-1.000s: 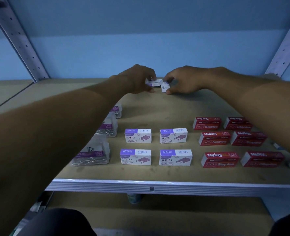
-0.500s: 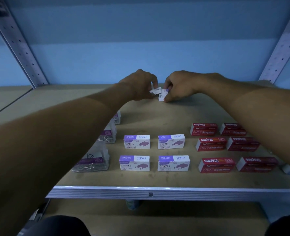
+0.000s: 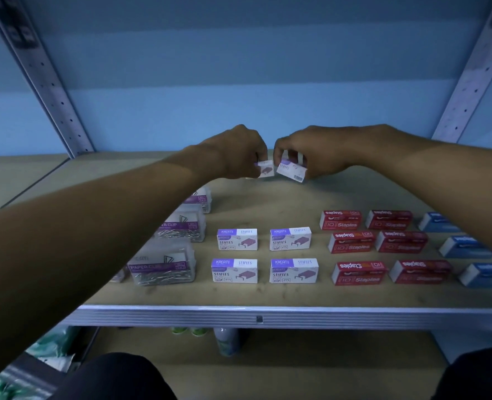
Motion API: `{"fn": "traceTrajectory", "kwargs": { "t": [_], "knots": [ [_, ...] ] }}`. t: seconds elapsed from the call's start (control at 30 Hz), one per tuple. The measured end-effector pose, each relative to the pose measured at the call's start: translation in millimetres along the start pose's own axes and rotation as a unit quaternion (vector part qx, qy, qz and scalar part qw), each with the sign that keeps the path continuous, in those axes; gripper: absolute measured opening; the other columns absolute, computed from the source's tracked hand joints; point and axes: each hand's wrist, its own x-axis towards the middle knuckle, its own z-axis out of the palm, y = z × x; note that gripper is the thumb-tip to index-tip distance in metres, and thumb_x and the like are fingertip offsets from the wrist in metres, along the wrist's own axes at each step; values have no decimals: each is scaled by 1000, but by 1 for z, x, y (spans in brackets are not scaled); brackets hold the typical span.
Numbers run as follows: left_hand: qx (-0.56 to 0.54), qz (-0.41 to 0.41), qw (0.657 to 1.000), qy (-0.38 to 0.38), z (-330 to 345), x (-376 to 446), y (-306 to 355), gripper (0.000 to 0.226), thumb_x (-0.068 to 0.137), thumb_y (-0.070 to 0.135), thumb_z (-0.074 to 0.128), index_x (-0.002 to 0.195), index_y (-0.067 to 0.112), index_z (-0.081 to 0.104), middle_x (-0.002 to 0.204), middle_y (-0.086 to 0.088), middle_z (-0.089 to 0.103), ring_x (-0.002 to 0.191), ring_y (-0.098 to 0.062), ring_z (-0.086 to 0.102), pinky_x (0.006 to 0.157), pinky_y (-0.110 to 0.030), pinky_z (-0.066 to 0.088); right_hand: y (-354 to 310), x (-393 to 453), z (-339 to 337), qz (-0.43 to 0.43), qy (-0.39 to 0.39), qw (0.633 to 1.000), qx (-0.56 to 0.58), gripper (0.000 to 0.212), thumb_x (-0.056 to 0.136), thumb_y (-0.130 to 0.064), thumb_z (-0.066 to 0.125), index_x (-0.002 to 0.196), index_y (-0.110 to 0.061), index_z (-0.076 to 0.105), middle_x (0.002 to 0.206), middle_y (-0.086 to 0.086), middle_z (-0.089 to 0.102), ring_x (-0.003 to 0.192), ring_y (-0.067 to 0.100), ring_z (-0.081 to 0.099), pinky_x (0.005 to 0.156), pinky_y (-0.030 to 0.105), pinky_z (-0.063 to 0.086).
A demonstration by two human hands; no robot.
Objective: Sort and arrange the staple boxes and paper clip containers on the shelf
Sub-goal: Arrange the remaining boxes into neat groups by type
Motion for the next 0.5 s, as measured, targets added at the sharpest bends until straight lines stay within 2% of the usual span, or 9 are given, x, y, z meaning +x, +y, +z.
{"fn": "traceTrajectory", "kwargs": {
  "t": [0.07,0.17,0.37,0.5],
  "knots": [
    [0,-7,1000,-14,-3,-4,1,25,85,21,69,109,19,72,110,-3,69,95,-21,63,89,-40,53,-3,-3,-2,-16,-6,1000,-19,45,83,-18,76,112,-44,55,100,-11,61,81,0,54,70,35,50],
    [1,-13,999,-35,-5,-8,1,24,84,23,70,108,19,72,109,-1,68,95,-19,63,89,-39,53,-8,-6,-2,-22,-21,999,-37,49,84,-11,73,114,-46,56,102,-9,60,84,6,56,75,40,54],
    [-1,-29,997,-68,-3,-14,0,24,84,24,71,108,21,71,105,2,67,96,-19,63,89,-36,53,-14,-9,3,-31,-42,998,-39,55,84,-5,70,105,-53,53,104,-8,59,89,13,59,78,43,56],
    [-5,-28,997,-77,1,-16,-2,22,84,23,71,107,22,73,103,4,69,94,-17,63,88,-35,53,-13,-9,6,-21,-46,998,-26,57,84,-8,72,116,-51,53,105,-9,59,88,8,56,76,40,56]
  ]
}}
